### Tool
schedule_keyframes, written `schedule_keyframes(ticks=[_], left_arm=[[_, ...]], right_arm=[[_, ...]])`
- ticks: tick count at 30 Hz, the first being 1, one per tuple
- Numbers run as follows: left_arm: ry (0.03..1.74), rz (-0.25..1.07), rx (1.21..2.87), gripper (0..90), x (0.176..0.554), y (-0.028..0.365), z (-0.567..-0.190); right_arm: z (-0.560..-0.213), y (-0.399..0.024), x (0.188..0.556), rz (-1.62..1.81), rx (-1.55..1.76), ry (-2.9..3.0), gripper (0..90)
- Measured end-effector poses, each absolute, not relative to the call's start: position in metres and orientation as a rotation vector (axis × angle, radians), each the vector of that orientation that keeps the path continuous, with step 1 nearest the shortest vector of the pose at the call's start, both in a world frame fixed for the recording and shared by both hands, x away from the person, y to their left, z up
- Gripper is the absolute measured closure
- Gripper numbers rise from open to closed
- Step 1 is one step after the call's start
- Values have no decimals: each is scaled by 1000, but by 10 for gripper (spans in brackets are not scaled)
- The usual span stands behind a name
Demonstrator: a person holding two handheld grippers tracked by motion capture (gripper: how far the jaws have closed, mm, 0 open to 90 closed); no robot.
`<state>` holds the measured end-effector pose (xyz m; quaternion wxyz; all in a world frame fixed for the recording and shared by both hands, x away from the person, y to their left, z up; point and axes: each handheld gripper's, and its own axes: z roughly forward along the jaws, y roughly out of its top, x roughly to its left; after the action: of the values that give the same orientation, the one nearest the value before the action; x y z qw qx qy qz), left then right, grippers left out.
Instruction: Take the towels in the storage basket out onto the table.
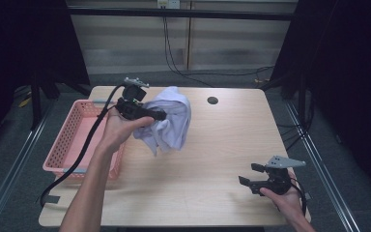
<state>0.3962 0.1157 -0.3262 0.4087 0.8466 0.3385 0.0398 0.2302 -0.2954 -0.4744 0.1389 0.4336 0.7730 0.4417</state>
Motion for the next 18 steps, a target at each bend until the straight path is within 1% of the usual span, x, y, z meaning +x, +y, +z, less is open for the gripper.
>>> schedule_keyframes(ticks=[9,12,14,18], left_arm=[[788,32,2206,475,380,67,-381],[776,43,2227,472,378,58,-399],[795,27,2216,471,376,53,-408],[773,1,2263,461,372,42,-430]], right_arm=[[-475,-294,230,1274,1256,2245,221],[-475,-294,230,1271,1247,2248,221],[-476,-294,230,1267,1243,2253,221],[-476,-292,231,1265,1241,2260,221]])
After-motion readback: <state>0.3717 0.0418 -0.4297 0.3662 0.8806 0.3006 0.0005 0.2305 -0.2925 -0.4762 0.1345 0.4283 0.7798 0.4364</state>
